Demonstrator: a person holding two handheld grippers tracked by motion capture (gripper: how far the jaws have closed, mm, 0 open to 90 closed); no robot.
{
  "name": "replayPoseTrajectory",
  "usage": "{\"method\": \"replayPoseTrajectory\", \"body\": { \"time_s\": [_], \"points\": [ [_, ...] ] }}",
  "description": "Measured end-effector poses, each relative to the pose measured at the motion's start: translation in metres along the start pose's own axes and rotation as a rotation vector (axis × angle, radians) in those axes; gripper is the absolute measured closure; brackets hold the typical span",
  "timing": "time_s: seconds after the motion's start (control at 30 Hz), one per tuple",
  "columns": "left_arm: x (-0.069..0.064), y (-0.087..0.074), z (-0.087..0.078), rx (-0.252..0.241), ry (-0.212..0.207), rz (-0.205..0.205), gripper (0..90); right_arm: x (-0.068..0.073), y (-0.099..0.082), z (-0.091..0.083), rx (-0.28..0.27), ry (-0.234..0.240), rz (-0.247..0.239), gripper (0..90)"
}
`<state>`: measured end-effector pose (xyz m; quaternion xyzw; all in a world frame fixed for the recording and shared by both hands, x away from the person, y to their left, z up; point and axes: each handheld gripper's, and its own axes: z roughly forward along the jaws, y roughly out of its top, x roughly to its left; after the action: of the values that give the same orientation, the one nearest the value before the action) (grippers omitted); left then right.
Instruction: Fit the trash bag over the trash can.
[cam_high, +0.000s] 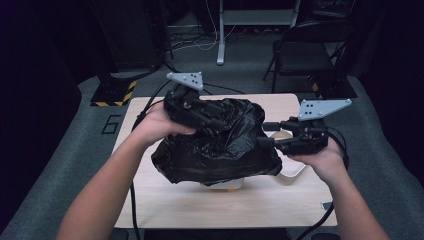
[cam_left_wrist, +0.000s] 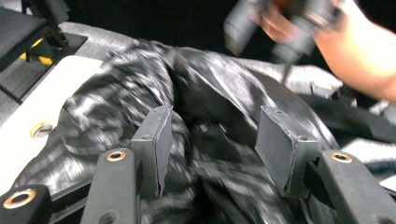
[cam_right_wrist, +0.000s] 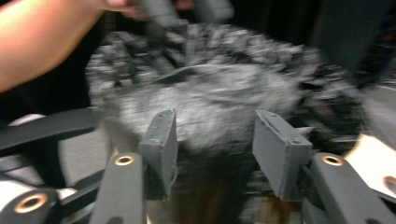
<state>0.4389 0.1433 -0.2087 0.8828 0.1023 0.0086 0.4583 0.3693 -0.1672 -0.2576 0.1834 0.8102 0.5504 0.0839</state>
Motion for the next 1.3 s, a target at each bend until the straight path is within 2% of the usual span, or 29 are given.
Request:
{"method": "replayPoseTrajectory", "body": {
  "time_s": [0.07,0.2,0.3,0.4,0.5,0.57,0.63,0.73,0.83,0.9,0.97,1.0,1.1,1.2,1.27,1.3],
  "points": [
    [0.004,0.006,0.007,0.002,0.013,-0.008,45.2,0.005,-0.003,0.002,0.011,0.014,0.005,45.7],
    [0.010,0.014,0.025,0.021,0.018,-0.027,45.2,0.015,-0.008,0.007,0.035,0.008,-0.018,43.5],
    [0.016,0.016,0.037,0.048,0.019,-0.048,45.7,0.019,-0.012,0.010,0.053,0.012,-0.033,43.0],
    [0.020,0.016,0.045,0.081,0.020,-0.044,45.8,0.022,-0.015,0.012,0.062,0.001,-0.049,44.7],
    [0.022,0.015,0.053,0.107,0.025,-0.053,45.8,0.023,-0.017,0.013,0.061,-0.026,-0.057,53.6],
    [0.023,0.016,0.056,0.109,0.028,-0.055,46.8,0.022,-0.018,0.012,0.063,-0.036,-0.056,64.0],
    [0.023,0.016,0.060,0.124,0.030,-0.053,50.2,0.020,-0.020,0.012,0.066,-0.032,-0.054,72.0],
    [0.023,0.017,0.065,0.146,0.028,-0.033,61.0,0.019,-0.023,0.011,0.065,-0.029,-0.053,86.7],
    [0.023,0.017,0.069,0.159,0.008,-0.027,66.9,0.019,-0.025,0.011,0.070,-0.032,-0.054,89.9],
    [0.024,0.017,0.070,0.163,0.007,-0.032,66.6,0.020,-0.026,0.011,0.081,-0.032,-0.066,90.0],
    [0.025,0.018,0.069,0.153,0.003,-0.029,58.2,0.021,-0.028,0.010,0.088,-0.031,-0.070,90.0],
    [0.025,0.018,0.066,0.131,-0.007,-0.019,55.9,0.021,-0.029,0.009,0.092,-0.033,-0.076,90.0],
    [0.028,0.017,0.057,0.077,-0.023,-0.037,55.4,0.020,-0.033,0.007,0.084,-0.042,-0.066,90.0],
    [0.028,0.017,0.060,0.100,-0.015,-0.039,56.0,0.019,-0.035,0.003,0.069,-0.040,-0.053,90.0],
    [0.027,0.019,0.058,0.062,-0.044,-0.028,56.9,0.020,-0.036,0.002,0.075,-0.047,-0.055,90.0],
    [0.027,0.019,0.056,0.035,-0.073,-0.017,56.7,0.019,-0.037,0.002,0.073,-0.050,-0.056,90.0]
  ]
}}
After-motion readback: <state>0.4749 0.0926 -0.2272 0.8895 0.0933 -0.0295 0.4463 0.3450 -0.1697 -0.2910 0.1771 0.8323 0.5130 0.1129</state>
